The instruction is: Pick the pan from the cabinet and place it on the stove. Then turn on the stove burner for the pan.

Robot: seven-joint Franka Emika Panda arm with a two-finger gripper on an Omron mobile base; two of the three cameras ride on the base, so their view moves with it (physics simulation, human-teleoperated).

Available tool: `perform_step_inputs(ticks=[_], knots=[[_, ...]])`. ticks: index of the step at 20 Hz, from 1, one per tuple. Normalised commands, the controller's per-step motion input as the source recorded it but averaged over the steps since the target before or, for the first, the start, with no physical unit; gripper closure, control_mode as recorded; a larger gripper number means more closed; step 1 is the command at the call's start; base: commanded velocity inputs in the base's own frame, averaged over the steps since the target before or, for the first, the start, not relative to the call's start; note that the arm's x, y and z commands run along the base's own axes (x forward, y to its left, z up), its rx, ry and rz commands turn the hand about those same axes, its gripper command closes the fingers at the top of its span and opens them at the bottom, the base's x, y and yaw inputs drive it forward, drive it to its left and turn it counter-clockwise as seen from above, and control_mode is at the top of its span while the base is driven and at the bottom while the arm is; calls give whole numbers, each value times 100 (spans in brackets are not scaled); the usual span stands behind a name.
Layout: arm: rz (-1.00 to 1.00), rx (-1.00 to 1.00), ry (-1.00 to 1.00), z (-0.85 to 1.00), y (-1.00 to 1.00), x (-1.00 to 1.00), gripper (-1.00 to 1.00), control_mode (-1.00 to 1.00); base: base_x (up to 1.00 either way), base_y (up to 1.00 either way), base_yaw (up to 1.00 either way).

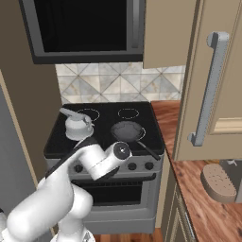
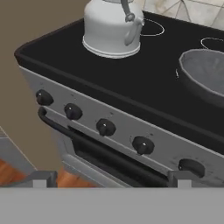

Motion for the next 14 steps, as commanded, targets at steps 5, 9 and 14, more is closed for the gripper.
perform_step_inputs(ticks=[5, 9, 14], knots=[[0, 6, -13, -24, 18, -47, -100, -100, 0, 0, 0], [-1, 6, -11, -34, 22, -5, -100, -100, 0, 0, 0], [-1, 5, -11, -41, 34, 1, -100, -100, 0, 0, 0]])
